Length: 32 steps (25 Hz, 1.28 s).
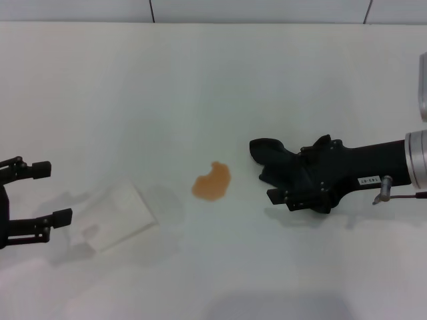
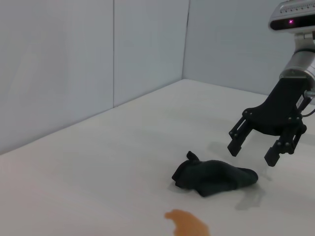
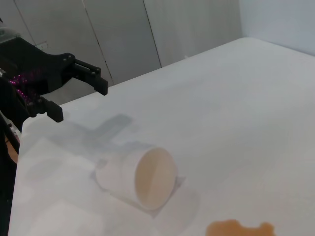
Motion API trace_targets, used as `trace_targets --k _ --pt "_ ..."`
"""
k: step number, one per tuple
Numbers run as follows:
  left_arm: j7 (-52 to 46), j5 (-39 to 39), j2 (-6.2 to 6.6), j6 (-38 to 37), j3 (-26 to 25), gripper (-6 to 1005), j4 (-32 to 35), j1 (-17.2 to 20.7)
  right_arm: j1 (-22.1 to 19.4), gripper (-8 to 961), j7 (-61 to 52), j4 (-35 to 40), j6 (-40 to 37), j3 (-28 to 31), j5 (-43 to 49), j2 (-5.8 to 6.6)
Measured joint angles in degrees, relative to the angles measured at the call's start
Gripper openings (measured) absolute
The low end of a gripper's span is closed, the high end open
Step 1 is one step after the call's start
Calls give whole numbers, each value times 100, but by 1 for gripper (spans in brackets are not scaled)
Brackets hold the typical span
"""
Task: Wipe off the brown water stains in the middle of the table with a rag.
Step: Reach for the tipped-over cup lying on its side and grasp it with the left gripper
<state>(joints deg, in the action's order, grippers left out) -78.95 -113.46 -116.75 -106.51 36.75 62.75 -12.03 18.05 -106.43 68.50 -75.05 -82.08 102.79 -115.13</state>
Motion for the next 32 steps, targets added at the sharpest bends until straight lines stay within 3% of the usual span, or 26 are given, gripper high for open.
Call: trace_targets --k 23,32 --pt "41 0 -61 62 7 894 -44 -37 17 708 18 -78 68 -29 39 5" --pt "-564 -638 104 -70 18 894 0 -445 -3 708 -32 -100 70 -131 -50 -4"
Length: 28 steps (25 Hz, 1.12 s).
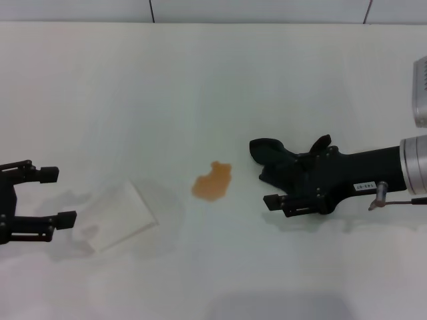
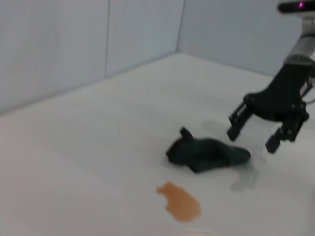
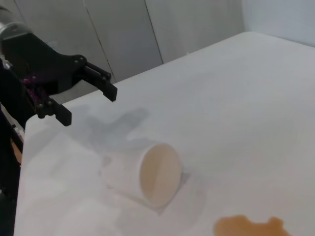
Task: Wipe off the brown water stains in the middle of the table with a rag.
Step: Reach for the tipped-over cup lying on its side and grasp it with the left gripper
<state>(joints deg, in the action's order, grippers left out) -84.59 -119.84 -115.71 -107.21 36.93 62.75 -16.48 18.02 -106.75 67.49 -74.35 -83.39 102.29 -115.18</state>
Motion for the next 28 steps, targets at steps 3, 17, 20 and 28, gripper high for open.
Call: trace_targets --k 3,17,20,28 --pt "-299 -344 108 -125 10 894 49 -216 -6 708 -6 0 -1 -41 -72 -1" --pt "-1738 -1599 468 -395 1137 893 1054 -907 -9 708 -11 -70 -42 -63 -182 -5" --pt "-1875 -1792 492 -433 1278 893 1172 -1100 -12 708 -11 -70 -52 -63 -204 -5" --pt "-2035 -2345 462 -455 1837 893 1243 -1633 -1 707 -12 -54 -53 -71 -224 -5"
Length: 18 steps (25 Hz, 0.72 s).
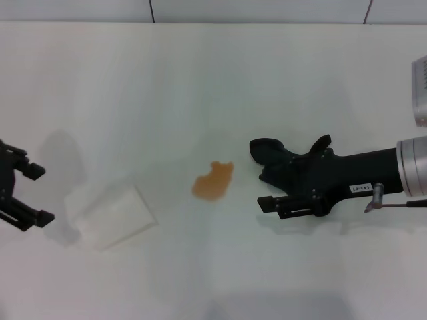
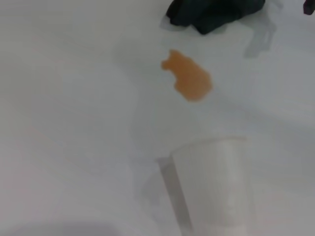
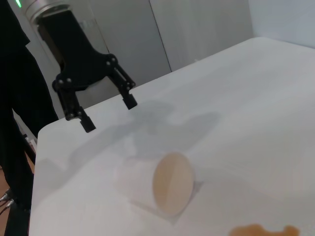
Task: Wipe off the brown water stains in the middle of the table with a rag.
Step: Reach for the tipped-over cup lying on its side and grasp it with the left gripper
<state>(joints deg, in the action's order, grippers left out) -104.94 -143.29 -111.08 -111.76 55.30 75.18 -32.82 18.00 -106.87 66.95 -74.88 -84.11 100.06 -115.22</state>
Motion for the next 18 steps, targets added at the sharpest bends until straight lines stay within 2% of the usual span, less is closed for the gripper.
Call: trace_targets --k 8,15,18 --pt "113 -219 -314 148 87 893 -151 -310 -4 707 31 -16 10 0 -55 0" --pt "148 -268 -466 282 89 894 -281 -313 -65 707 35 2 -47 10 -58 7" --pt "150 -270 -491 334 52 894 -306 -288 -67 707 39 36 -101 29 -58 7"
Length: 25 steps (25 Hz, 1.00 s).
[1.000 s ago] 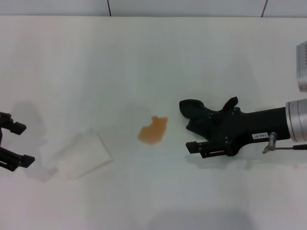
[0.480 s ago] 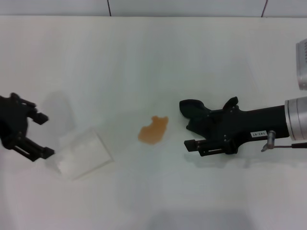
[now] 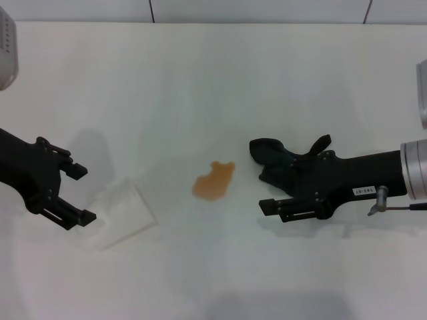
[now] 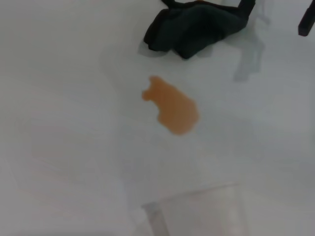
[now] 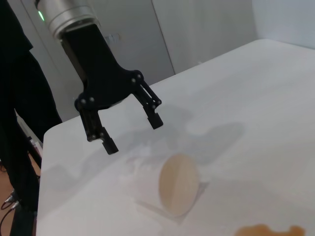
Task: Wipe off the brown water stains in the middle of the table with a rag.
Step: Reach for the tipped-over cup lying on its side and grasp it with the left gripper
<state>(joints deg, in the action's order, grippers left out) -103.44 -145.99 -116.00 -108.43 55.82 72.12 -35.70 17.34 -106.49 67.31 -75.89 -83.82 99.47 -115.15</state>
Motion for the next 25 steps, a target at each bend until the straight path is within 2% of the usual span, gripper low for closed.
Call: trace_targets --k 5,18,25 --pt "53 -6 -57 152 -11 894 -202 27 12 707 4 -6 -31 0 0 2" --pt "251 -8 -67 543 22 893 -869 -109 19 706 6 -44 -40 -20 1 1" --pt "236 -18 -75 591 32 893 -927 -168 5 706 6 -53 -40 -20 5 1"
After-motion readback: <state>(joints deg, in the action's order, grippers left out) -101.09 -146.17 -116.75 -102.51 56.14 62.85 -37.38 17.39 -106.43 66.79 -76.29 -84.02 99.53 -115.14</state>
